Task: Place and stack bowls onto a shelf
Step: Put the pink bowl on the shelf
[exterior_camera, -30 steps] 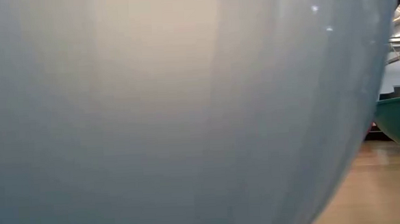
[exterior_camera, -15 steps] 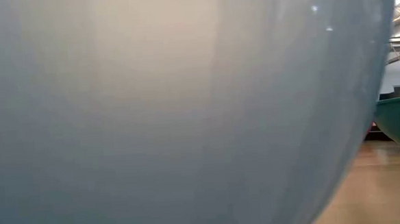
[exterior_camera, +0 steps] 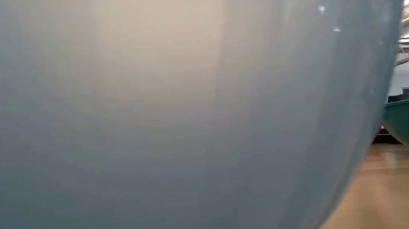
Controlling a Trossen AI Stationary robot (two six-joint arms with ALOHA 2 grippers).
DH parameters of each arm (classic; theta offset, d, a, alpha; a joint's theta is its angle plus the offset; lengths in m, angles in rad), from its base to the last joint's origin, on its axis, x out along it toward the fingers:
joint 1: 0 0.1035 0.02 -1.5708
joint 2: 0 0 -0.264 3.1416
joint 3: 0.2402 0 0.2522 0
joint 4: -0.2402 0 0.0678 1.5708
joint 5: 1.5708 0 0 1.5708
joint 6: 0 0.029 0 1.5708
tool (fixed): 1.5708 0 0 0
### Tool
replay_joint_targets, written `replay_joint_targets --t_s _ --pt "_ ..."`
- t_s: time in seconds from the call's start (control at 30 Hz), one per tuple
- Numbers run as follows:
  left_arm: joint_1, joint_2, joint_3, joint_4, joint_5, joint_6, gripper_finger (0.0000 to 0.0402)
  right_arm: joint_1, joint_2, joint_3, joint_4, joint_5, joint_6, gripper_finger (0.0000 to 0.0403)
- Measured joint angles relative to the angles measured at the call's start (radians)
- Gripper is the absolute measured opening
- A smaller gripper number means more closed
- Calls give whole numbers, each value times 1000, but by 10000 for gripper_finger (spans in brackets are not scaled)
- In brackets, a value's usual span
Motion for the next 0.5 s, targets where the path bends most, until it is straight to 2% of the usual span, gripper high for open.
replay_joint_targets --t_s 0.13,0.5 --pt "0 0 0 0 0 0 88 -9 26 0 0 42 -27 118" --pt "0 0 0 0 0 0 88 -43 112 0 9 40 -71 118"
